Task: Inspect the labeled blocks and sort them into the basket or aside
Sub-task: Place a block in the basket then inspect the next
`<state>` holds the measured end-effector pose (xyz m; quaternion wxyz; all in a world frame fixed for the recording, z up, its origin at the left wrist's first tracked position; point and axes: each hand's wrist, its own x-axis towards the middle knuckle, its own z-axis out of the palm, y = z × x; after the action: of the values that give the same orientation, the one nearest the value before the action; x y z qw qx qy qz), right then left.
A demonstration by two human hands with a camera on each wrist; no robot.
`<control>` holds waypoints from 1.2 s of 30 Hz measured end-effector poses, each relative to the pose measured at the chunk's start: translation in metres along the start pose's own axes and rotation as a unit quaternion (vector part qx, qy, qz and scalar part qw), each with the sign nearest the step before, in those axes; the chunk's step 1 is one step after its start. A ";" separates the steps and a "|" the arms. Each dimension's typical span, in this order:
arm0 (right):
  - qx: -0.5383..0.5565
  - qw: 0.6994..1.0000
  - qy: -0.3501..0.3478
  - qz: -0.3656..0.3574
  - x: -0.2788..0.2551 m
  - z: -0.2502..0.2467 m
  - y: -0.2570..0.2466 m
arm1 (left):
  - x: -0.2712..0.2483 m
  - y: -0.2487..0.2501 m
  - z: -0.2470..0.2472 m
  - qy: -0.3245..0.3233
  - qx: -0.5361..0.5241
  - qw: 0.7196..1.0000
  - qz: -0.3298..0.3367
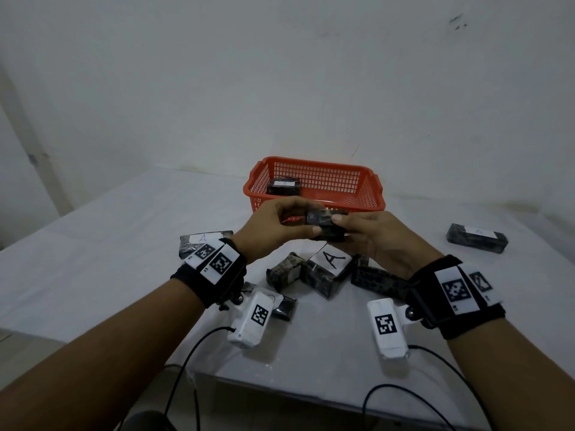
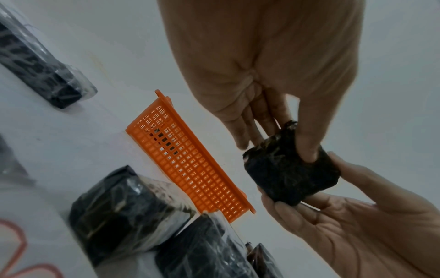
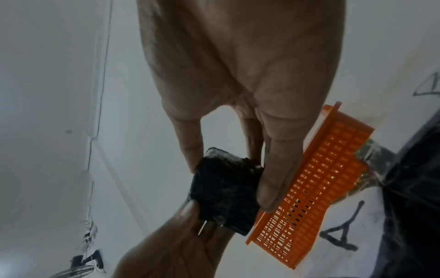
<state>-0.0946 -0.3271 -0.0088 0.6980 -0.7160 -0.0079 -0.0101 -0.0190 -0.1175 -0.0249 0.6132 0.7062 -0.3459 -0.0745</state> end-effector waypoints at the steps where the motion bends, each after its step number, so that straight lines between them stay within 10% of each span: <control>1: -0.004 1.000 -0.001 -0.007 -0.001 -0.001 0.000 | 0.000 0.000 0.000 -0.011 -0.002 1.000 -0.017; 36: -0.120 0.990 0.013 -0.067 -0.001 -0.001 -0.002 | 0.004 0.011 -0.007 -0.049 -0.002 0.998 -0.032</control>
<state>-0.0957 -0.3284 -0.0066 0.6050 -0.7921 -0.0451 -0.0672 -0.0168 -0.1139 -0.0123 0.5942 0.7112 -0.3526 -0.1297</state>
